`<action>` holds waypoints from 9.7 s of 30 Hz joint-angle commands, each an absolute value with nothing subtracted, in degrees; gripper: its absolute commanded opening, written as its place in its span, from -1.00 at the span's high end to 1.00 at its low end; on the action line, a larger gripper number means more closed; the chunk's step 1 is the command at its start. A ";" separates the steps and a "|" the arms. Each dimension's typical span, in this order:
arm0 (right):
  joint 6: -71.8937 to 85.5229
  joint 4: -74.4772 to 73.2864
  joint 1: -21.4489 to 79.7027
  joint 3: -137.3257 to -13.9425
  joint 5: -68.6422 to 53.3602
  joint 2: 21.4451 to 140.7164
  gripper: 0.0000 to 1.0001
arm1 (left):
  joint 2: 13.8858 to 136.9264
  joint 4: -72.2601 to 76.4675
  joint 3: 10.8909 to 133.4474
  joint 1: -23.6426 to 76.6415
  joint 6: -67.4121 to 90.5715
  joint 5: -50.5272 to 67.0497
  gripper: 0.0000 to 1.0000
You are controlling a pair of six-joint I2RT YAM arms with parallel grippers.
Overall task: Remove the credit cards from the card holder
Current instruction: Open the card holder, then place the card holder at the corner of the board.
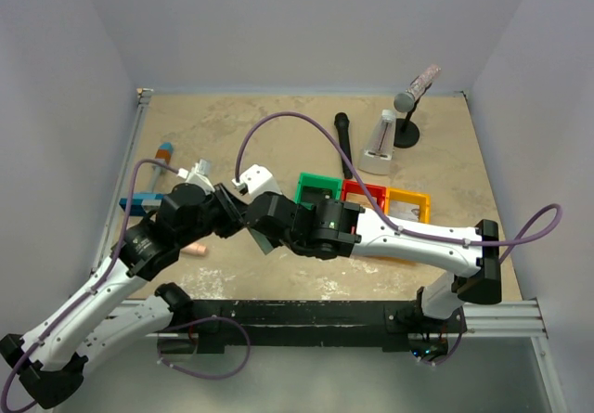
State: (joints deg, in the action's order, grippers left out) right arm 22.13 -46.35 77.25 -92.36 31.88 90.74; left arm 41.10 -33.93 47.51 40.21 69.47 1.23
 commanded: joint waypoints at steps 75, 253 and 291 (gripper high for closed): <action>22.32 -27.95 69.70 -61.80 8.61 50.89 -0.36 | 52.28 62.62 25.32 29.88 66.33 58.61 1.00; 27.86 -43.25 64.51 -78.66 3.25 67.32 1.00 | 31.46 18.28 22.42 32.78 50.54 32.17 -0.97; 41.92 -17.85 53.44 -58.28 -19.16 56.16 1.00 | 17.76 9.23 20.13 33.13 45.53 31.03 -0.54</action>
